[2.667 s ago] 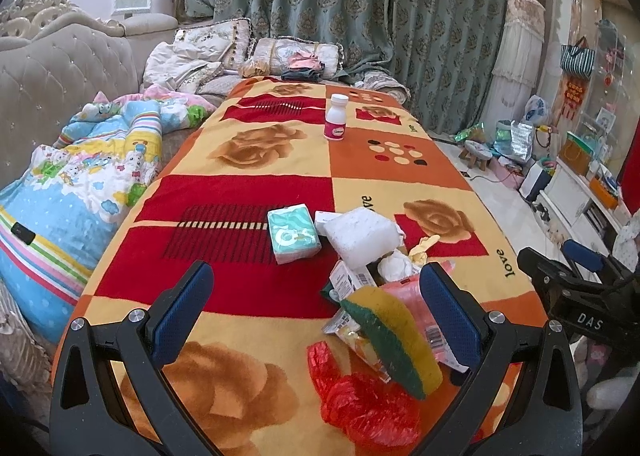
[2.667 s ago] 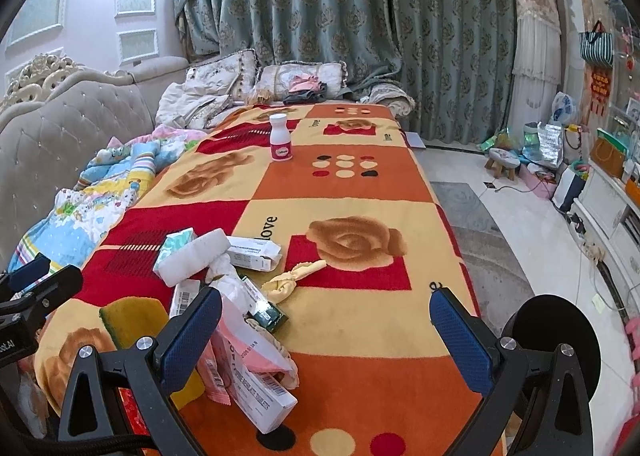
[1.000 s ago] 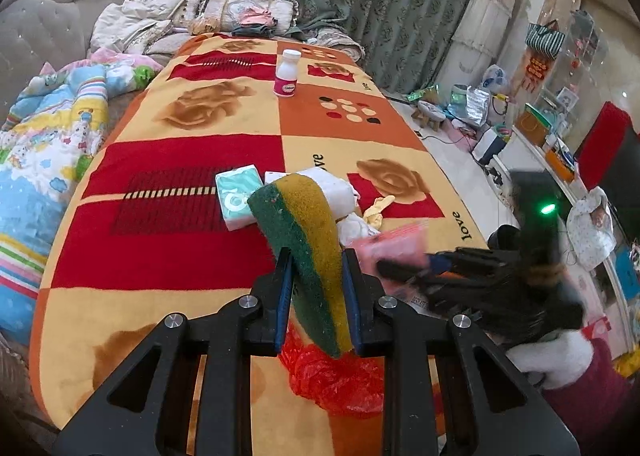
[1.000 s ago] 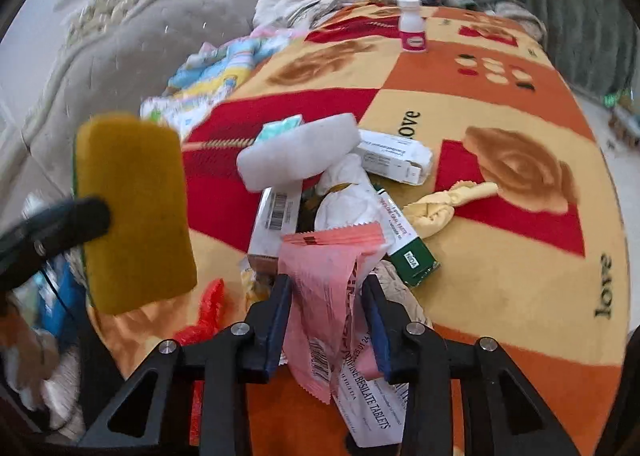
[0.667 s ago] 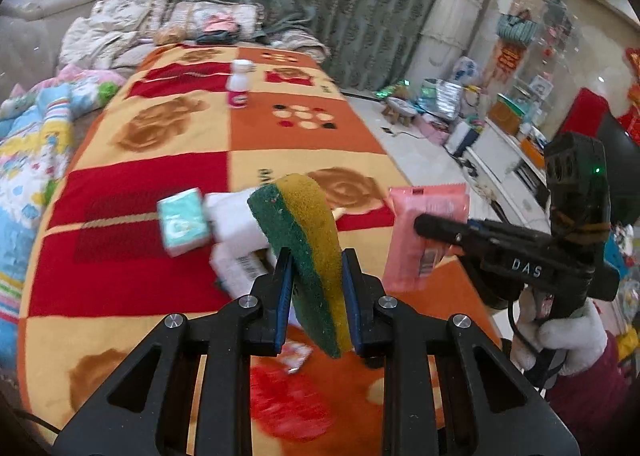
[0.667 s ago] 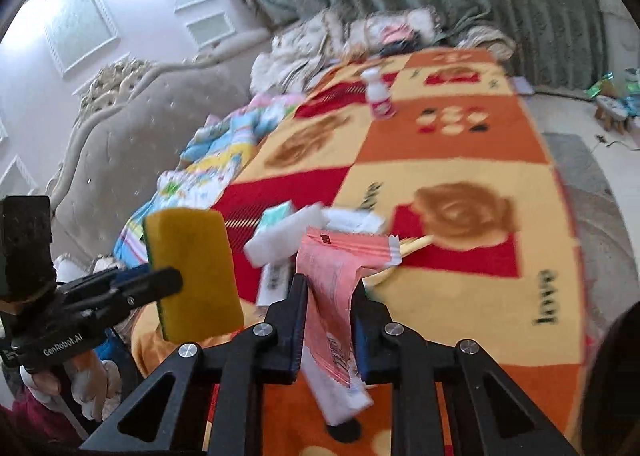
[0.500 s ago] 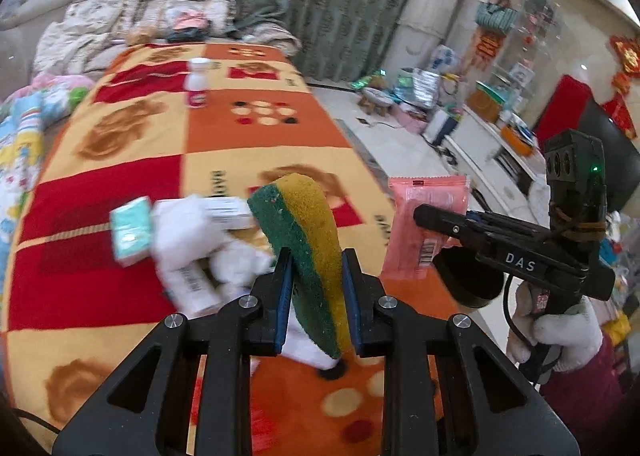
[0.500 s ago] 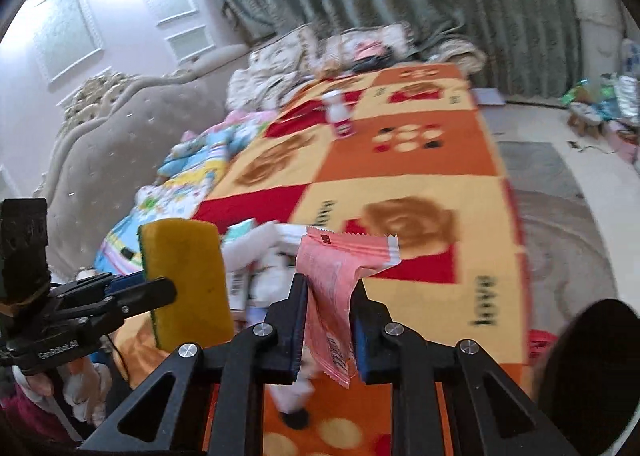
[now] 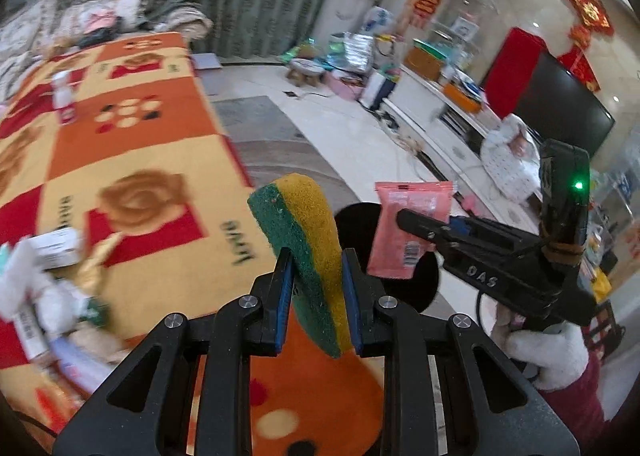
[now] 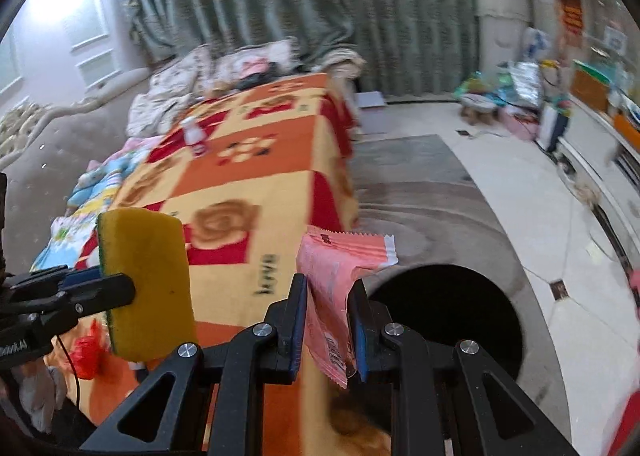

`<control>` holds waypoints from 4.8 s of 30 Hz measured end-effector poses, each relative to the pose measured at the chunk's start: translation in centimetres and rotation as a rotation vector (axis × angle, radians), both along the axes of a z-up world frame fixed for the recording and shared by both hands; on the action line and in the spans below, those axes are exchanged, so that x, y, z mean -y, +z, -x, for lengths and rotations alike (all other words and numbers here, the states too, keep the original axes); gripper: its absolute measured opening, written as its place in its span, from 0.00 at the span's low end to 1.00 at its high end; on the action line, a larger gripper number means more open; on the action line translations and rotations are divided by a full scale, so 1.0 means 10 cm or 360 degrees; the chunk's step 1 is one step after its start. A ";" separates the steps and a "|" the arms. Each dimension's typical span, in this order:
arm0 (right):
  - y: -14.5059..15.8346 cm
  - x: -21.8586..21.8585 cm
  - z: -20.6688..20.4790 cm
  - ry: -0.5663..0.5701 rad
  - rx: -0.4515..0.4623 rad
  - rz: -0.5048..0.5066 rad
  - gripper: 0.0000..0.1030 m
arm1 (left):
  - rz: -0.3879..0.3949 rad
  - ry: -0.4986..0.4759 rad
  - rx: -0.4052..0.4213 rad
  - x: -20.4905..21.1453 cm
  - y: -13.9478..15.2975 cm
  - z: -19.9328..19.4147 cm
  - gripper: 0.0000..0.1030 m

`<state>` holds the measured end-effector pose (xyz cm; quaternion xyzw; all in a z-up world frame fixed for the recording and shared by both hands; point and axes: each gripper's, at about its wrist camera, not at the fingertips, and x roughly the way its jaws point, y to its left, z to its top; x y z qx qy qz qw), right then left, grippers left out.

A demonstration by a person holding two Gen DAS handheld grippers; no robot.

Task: Collect trash
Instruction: 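Carry both items over the black bin and open both grippers, then return to the blanket and grasp the red plastic bag with left gripper, then grasp the white medicine box with right gripper while left gripper holds red bag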

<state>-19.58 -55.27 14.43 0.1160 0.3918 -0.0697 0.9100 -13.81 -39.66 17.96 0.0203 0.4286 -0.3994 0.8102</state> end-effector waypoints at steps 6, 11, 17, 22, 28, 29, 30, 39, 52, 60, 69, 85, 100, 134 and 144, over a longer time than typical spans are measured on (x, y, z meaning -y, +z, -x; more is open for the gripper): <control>-0.17 0.48 0.21 -0.0163 -0.0039 0.0013 0.19 | 0.0046 -0.0079 -0.0054 0.61 -0.16 0.05 0.22; -0.28 0.75 0.35 -0.0272 -0.0048 -0.0019 0.19 | 0.0091 -0.0128 -0.0102 0.90 -0.30 0.03 0.31; -0.38 0.88 0.37 -0.0344 -0.0052 -0.0070 0.47 | 0.0058 -0.0069 -0.0131 0.86 -0.34 0.00 0.53; -0.47 0.79 0.32 -0.0301 -0.0082 -0.0083 0.47 | 0.0008 0.0000 -0.0113 0.64 -0.30 0.03 0.53; -0.52 0.54 0.26 -0.0234 -0.0093 -0.0074 0.47 | -0.0072 0.0122 0.0030 0.28 -0.23 0.14 0.53; -0.52 0.49 0.25 -0.0221 -0.0093 -0.0079 0.48 | -0.0084 0.0141 0.0040 0.21 -0.22 0.14 0.53; -0.51 0.45 0.24 -0.0209 -0.0092 -0.0083 0.48 | -0.0090 0.0153 0.0043 0.16 -0.22 0.15 0.53; -0.42 -0.15 0.05 -0.0052 -0.0072 -0.0025 0.57 | -0.0109 0.0326 0.0066 -0.51 -0.10 0.14 0.53; -0.36 -1.08 -0.36 0.0247 -0.0070 -0.0035 0.61 | -0.0181 0.0568 0.0120 -1.62 0.12 -0.04 0.53; -0.53 -1.59 -0.60 0.0415 -0.0141 -0.0083 0.62 | -0.0251 0.0785 0.0094 -2.40 -0.01 -0.22 0.53; -0.68 -2.18 -0.62 0.0687 -0.0210 -0.0059 0.62 | -0.0324 0.0877 0.0006 -2.81 -0.28 -0.17 0.53; -0.76 -2.50 -0.60 0.0861 -0.0260 -0.0026 0.62 | -0.0260 0.0811 -0.0219 -2.88 -0.54 -0.02 0.53; -0.76 -2.44 -0.66 0.0891 -0.0253 -0.0090 0.62 | -0.0192 0.0726 -0.0406 -2.74 -1.18 0.11 0.37; -1.22 -3.09 -0.89 0.1005 -0.0467 0.0003 0.51 | -0.0166 0.0778 -0.0187 -2.99 -0.72 0.02 0.30; -1.02 -2.86 -0.67 0.1004 -0.0334 -0.0028 0.44 | -0.0124 0.0750 -0.0179 -2.91 -0.64 0.01 0.30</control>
